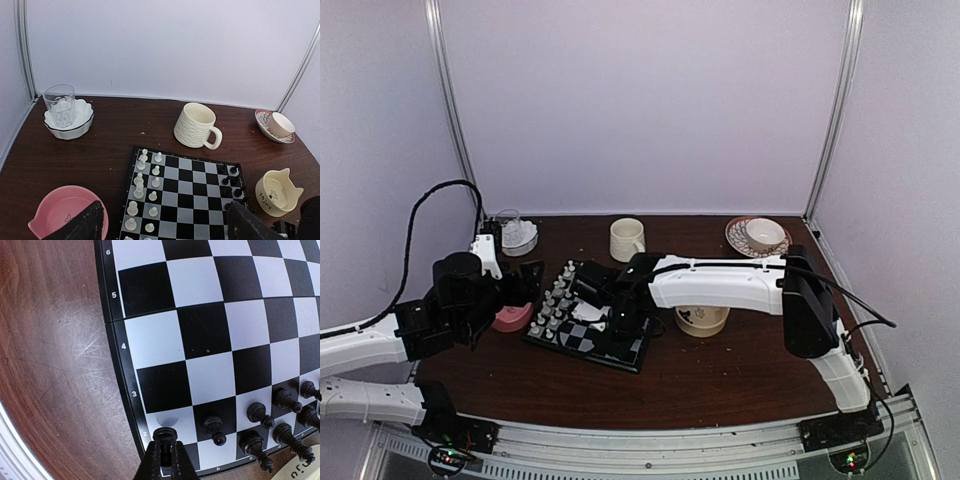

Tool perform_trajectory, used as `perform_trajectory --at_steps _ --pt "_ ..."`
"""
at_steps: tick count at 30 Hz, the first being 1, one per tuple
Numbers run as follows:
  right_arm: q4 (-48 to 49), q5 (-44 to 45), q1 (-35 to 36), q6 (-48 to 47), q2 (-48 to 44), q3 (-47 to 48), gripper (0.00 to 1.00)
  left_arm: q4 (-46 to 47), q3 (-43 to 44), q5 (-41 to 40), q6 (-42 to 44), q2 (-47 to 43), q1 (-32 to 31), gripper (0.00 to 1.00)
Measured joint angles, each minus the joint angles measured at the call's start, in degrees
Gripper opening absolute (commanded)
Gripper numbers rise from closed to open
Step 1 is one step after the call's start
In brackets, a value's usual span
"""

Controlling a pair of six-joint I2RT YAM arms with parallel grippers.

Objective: Set up the chess pieces on the board

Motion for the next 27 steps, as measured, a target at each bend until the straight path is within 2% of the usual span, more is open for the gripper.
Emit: perform_trajectory --at_steps 20,22,25,27 --pt "-0.92 1.90 0.46 -0.66 0.98 0.79 0.11 0.02 -0.02 0.22 0.46 0.07 0.00 0.85" --pt "-0.96 2.05 0.46 -0.68 1.38 0.96 0.14 0.02 -0.02 0.26 0.46 0.07 0.00 0.85" --pt "-0.98 2.21 0.46 -0.76 1.75 1.86 0.25 0.02 -0.02 0.33 0.46 0.11 0.00 0.85" --pt "-1.01 2.34 0.46 -0.90 1.99 1.97 0.28 0.02 -0.02 0.44 0.46 0.13 0.00 0.85"
